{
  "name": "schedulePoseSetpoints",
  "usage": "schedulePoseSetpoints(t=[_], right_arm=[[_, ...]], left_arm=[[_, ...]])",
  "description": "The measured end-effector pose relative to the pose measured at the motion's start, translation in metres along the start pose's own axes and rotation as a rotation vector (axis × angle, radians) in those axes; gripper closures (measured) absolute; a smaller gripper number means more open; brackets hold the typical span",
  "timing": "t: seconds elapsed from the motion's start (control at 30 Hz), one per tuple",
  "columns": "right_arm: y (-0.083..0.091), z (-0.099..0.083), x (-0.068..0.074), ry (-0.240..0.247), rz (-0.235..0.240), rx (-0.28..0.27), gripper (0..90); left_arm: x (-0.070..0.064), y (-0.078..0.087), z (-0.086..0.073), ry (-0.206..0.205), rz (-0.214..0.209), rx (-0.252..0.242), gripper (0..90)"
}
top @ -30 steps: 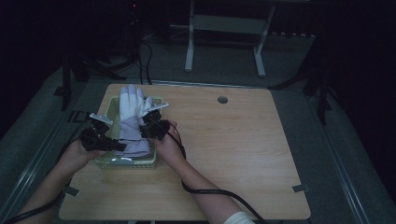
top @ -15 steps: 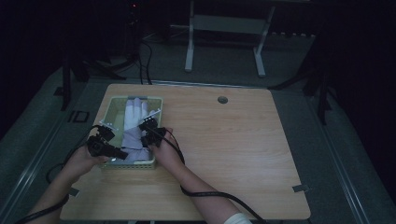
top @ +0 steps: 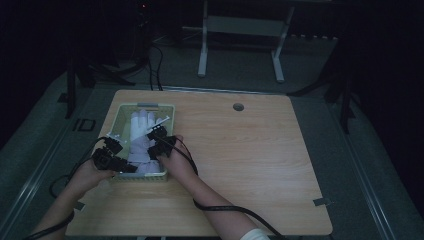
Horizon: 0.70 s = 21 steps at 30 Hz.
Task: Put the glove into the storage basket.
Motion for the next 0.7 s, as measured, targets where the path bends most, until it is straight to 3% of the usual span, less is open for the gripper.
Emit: schedulePoseSetpoints(t=[0.1, 0.13, 0.17, 0.2, 0.27, 0.33, 0.37, 0.4, 0.43, 0.47, 0.53, 0.57, 0.7], right_arm=[[0.004, 0.002, 0.000, 0.040, -0.017, -0.017, 42.7], [0.004, 0.002, 0.000, 0.040, -0.017, -0.017, 42.7], [0.010, 0.006, -0.002, 0.064, -0.030, -0.058, 32.6], [0.012, 0.007, -0.003, 0.062, -0.018, -0.074, 29.1], [0.018, 0.011, -0.004, 0.052, 0.008, -0.102, 28.1], [0.024, 0.015, -0.004, 0.069, 0.010, -0.136, 25.6], [0.026, 0.017, -0.003, 0.073, 0.017, -0.146, 22.9], [0.026, 0.017, -0.003, 0.073, 0.017, -0.146, 22.9], [0.031, 0.021, -0.003, 0.083, 0.029, -0.163, 20.6], [0.033, 0.022, -0.003, 0.085, 0.032, -0.166, 20.3], [0.036, 0.024, -0.003, 0.110, 0.036, -0.161, 18.3], [0.038, 0.025, -0.003, 0.124, 0.040, -0.162, 17.3], [0.046, 0.028, -0.004, 0.145, 0.042, -0.185, 16.7]], left_arm=[[-0.001, 0.007, 0.001, 0.005, 0.007, -0.048, 53.4], [-0.001, 0.007, 0.001, 0.005, 0.007, -0.048, 51.6], [-0.001, 0.009, 0.000, 0.011, 0.014, -0.058, 49.7], [-0.001, 0.011, 0.000, 0.010, 0.015, -0.065, 47.8], [-0.001, 0.016, 0.002, 0.022, 0.016, -0.093, 42.2], [-0.002, 0.019, 0.002, 0.016, 0.006, -0.111, 34.0], [-0.004, 0.026, 0.006, 0.018, -0.017, -0.154, 30.5], [-0.004, 0.026, 0.006, 0.018, -0.017, -0.154, 29.0], [-0.006, 0.032, 0.010, 0.015, -0.003, -0.209, 25.8], [-0.006, 0.032, 0.010, 0.015, -0.003, -0.209, 23.4], [-0.007, 0.037, 0.013, 0.011, 0.019, -0.268, 18.1], [-0.010, 0.039, 0.015, -0.005, 0.054, -0.295, 16.2], [-0.016, 0.041, 0.018, -0.010, 0.041, -0.336, 14.1]])
Point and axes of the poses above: each handheld gripper's, and its own axes: y roughly backward along the jaws, z roughly out of its top, x roughly to its left, the point moved 5 cm from there along -y, roughly forward along the jaws, and after that the axes turned 1 degree about -x, right-handed, at the moved point
